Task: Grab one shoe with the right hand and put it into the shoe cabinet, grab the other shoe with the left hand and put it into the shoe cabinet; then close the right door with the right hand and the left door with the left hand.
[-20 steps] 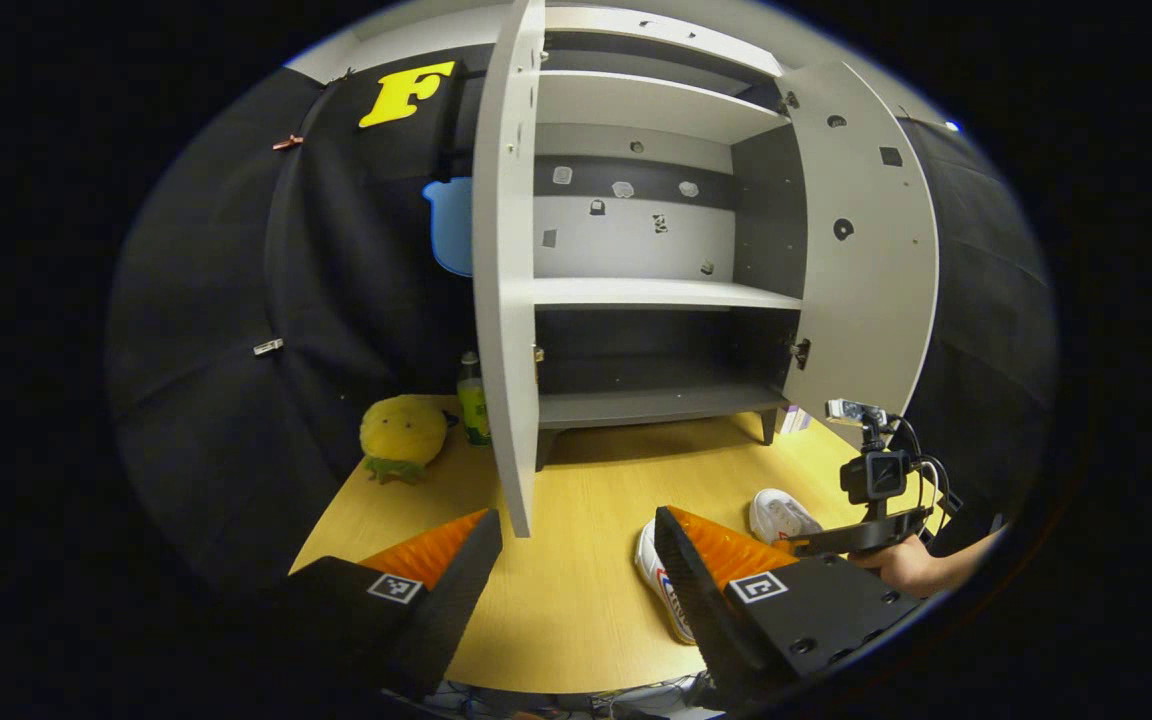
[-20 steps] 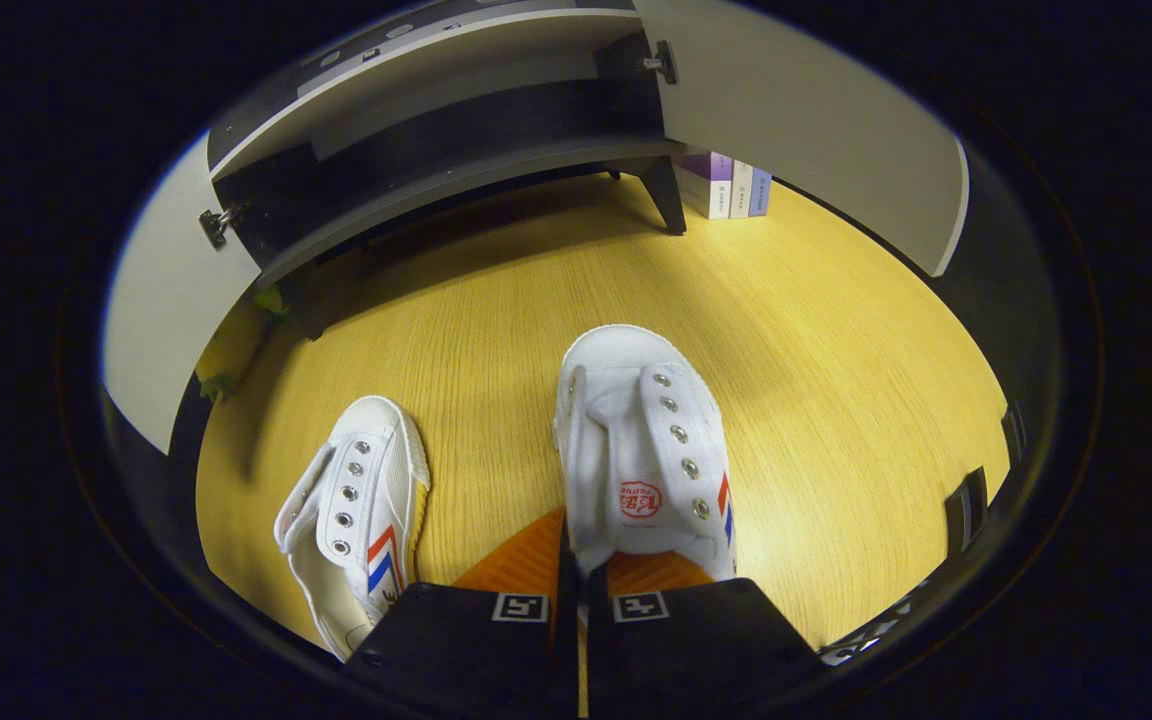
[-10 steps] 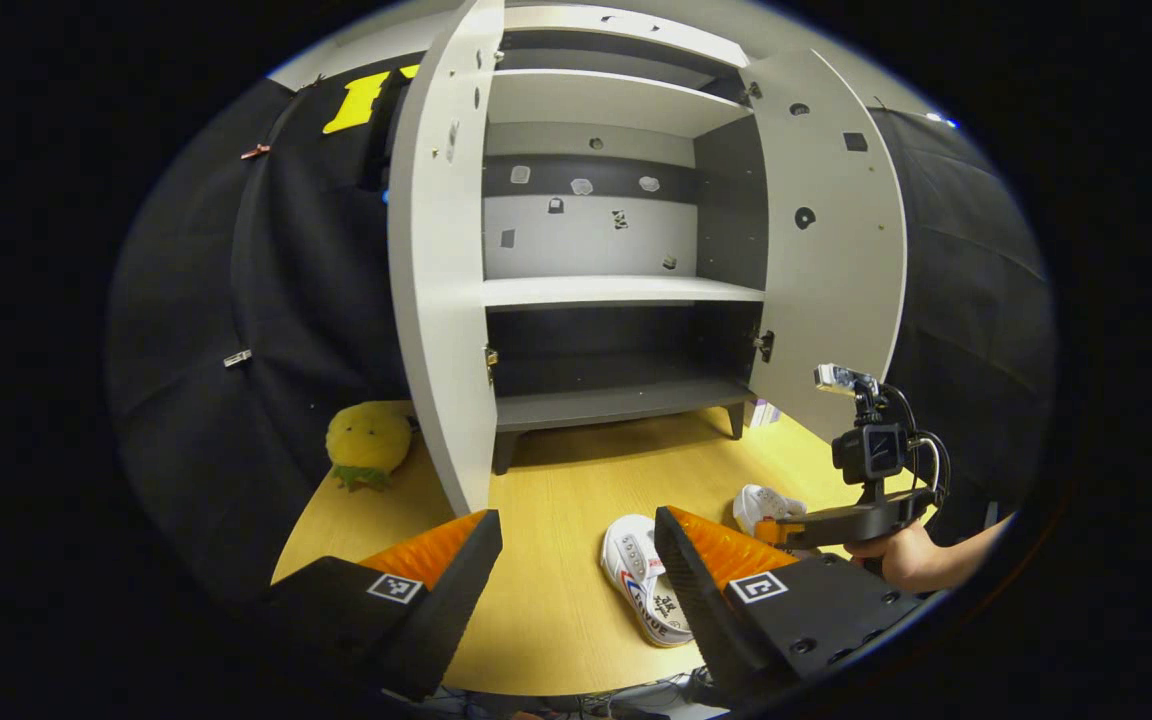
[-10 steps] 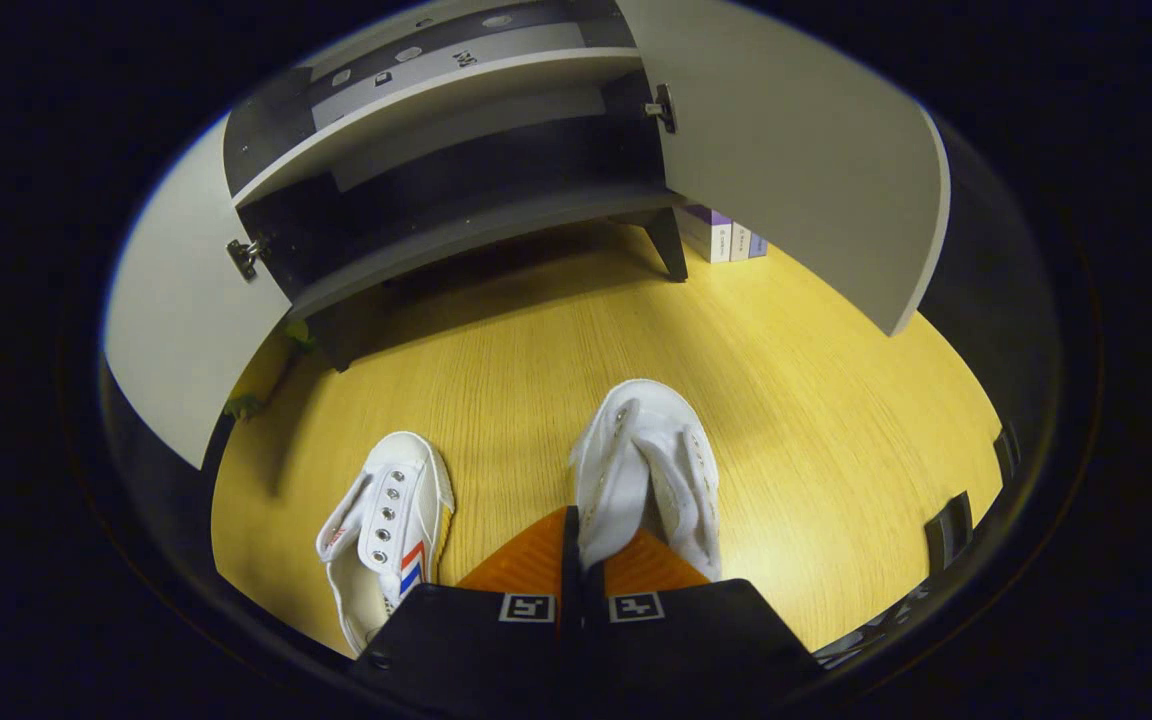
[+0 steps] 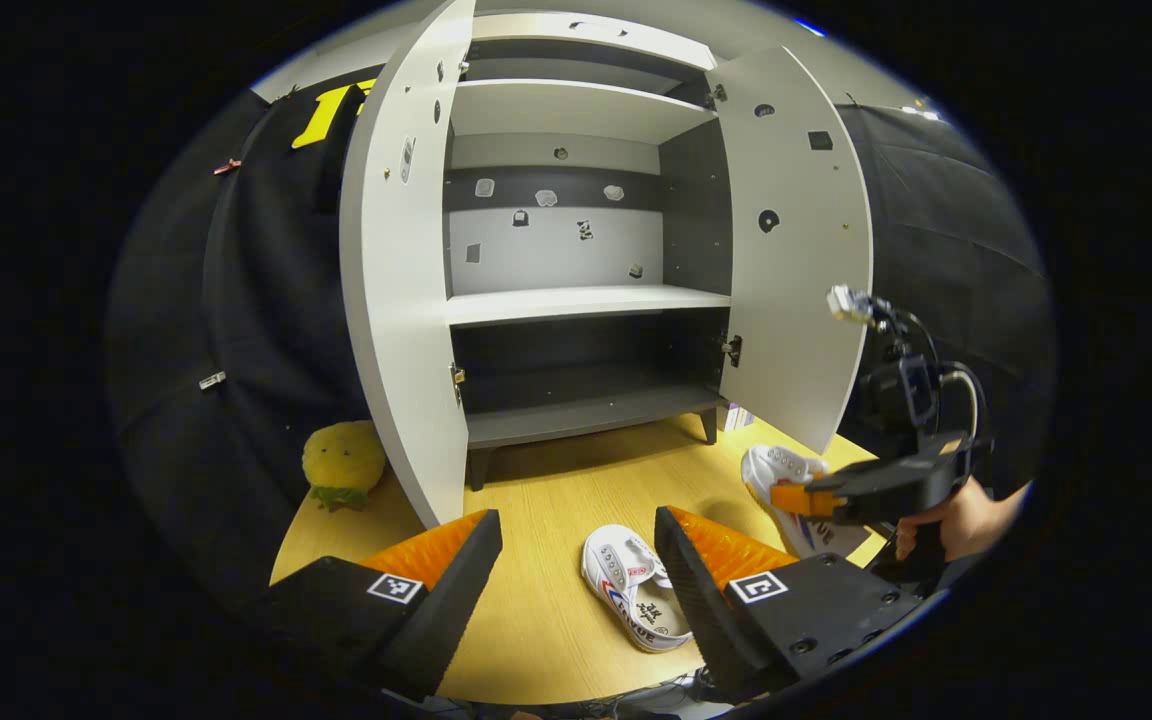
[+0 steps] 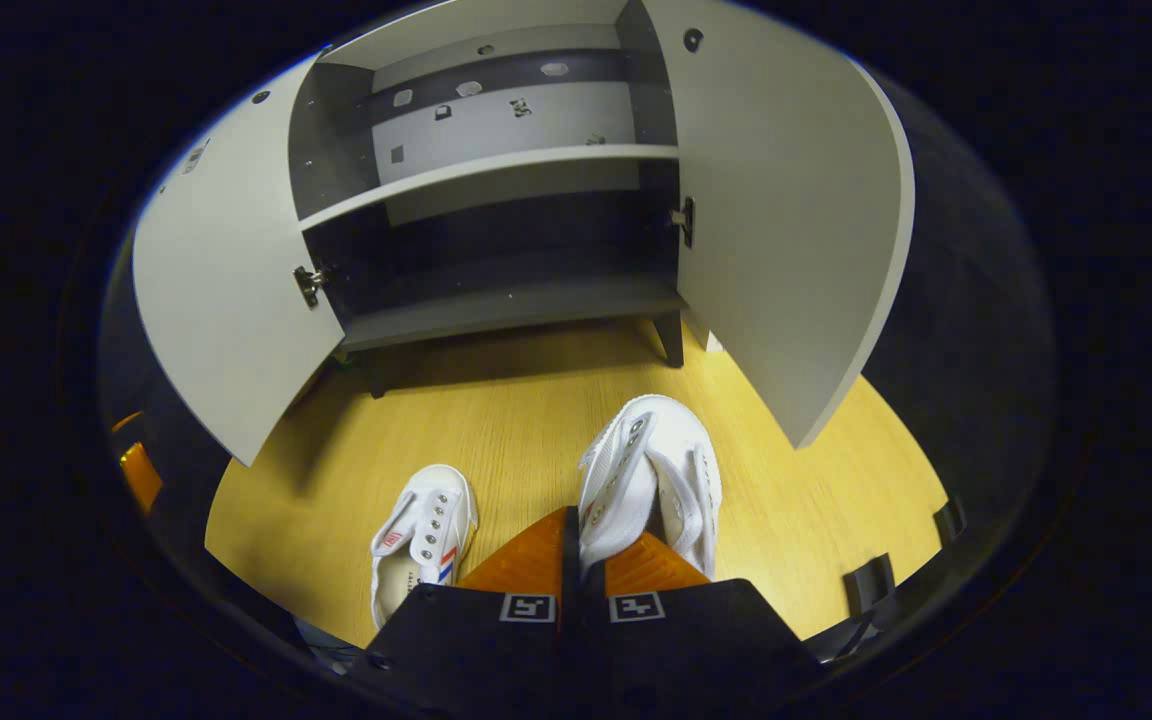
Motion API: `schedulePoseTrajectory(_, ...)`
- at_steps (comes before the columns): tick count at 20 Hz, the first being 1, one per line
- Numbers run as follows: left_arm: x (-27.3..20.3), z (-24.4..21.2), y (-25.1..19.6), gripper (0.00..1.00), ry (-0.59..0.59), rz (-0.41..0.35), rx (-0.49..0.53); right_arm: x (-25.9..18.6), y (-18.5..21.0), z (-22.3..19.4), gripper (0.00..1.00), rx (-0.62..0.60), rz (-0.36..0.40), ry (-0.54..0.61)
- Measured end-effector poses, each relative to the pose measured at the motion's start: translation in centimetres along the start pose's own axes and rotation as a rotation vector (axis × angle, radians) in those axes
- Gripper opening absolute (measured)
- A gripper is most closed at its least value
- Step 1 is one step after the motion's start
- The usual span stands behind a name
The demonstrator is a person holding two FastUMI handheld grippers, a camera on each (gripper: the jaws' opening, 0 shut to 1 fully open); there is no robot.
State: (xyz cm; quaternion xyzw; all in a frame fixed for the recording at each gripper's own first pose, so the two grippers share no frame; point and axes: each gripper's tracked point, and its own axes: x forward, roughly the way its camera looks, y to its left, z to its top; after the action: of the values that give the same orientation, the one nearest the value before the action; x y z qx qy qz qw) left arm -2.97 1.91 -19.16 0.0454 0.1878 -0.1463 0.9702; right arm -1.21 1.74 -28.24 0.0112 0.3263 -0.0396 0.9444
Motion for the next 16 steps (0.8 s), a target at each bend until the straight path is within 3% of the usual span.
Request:
schedulePoseTrajectory(4,-0.2,0.3,0.5,0.95,-0.015,-0.026,0.010,-2.8,2.6,6.8,0.05,-0.105,0.029,-0.087)
schedulePoseTrajectory(8,-0.7,1.5,1.5,0.95,-0.049,-0.023,0.009,-4.1,6.3,14.0,0.05,-0.129,0.079,-0.171)
schedulePoseTrajectory(12,-1.2,2.3,2.0,0.95,-0.068,-0.029,-0.035,-4.2,9.5,19.6,0.05,-0.198,0.119,-0.248)
schedulePoseTrajectory(16,-1.0,3.1,2.4,0.95,-0.075,-0.021,-0.005,-2.6,10.9,25.4,0.05,-0.257,0.126,-0.323)
